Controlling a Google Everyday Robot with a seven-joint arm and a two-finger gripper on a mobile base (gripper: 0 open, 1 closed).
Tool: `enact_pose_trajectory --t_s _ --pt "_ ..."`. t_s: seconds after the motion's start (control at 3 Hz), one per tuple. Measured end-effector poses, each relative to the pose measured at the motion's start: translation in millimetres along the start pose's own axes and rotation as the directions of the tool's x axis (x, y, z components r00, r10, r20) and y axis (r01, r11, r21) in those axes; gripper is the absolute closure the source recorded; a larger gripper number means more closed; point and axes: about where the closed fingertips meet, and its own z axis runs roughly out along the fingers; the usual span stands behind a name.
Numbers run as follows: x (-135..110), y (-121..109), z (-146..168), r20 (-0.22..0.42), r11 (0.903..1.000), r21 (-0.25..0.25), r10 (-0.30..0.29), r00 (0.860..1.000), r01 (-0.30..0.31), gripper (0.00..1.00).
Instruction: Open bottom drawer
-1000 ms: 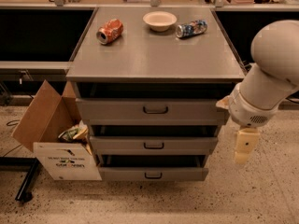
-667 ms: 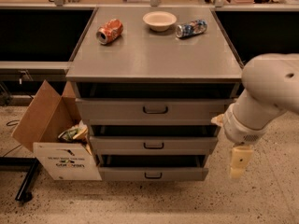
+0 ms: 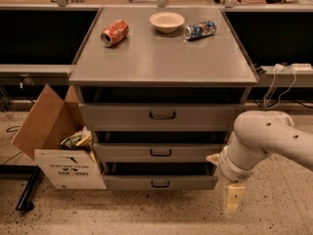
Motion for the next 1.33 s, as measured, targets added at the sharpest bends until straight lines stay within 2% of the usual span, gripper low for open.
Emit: enact_pose_trajectory --t_s 0.33,0.67,1.0,1.33 --pt "-1 0 51 0.025 0.996 -0.089 0.008 1.0 -0.006 0.0" --pt "-1 0 51 0.025 0.996 -0.089 0.008 1.0 -0.005 0.0" --pt "13 -5 78 -0.007 0.9934 -0.11 -0.034 0.999 0.033 0.0" --pt "38 -18 127 -0.058 0.9876 -0.136 -0.087 0.995 0.078 0.0"
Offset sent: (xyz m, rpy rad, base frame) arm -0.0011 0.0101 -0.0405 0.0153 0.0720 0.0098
